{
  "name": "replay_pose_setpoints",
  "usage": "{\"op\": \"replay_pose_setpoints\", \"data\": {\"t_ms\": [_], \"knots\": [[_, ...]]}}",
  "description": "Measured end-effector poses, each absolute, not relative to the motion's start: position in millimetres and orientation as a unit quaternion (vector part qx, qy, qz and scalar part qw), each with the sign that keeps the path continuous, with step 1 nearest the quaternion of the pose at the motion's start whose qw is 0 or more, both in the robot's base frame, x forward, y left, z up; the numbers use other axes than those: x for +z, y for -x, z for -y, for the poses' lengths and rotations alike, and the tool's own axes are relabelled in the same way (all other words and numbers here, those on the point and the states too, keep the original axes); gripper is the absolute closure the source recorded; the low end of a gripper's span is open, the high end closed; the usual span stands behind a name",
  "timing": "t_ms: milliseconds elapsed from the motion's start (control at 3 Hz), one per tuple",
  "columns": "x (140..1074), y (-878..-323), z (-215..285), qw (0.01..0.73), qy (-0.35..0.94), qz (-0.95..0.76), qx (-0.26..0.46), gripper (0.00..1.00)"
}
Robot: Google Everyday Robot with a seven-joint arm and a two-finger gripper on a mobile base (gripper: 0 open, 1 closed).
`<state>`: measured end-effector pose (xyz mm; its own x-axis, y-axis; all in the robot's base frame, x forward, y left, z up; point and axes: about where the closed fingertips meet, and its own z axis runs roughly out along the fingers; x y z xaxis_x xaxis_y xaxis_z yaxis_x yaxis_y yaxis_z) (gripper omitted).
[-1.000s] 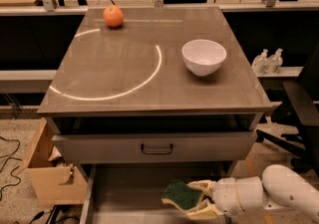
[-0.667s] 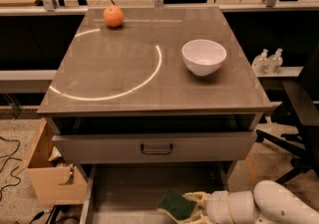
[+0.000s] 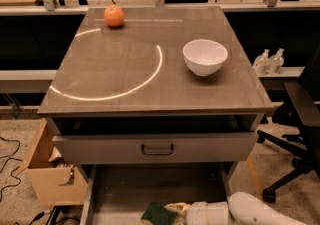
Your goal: Place sponge into middle drawer
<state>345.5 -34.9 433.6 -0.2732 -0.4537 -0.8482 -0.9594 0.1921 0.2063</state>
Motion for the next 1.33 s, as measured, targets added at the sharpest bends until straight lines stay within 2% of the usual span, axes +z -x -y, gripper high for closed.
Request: {"op": "replay_pose_setpoints", "data": {"t_ms": [333, 667, 1333], "knots": [[416.5, -348.2, 2.3, 0.319, 0.516, -0.690, 0.396, 1.00], [417.4, -347.3, 2.1, 0.319, 0.516, -0.689, 0.397, 0.81], [417.0, -345.6, -0.4, 0.318, 0.517, -0.687, 0.399, 0.35]]}}
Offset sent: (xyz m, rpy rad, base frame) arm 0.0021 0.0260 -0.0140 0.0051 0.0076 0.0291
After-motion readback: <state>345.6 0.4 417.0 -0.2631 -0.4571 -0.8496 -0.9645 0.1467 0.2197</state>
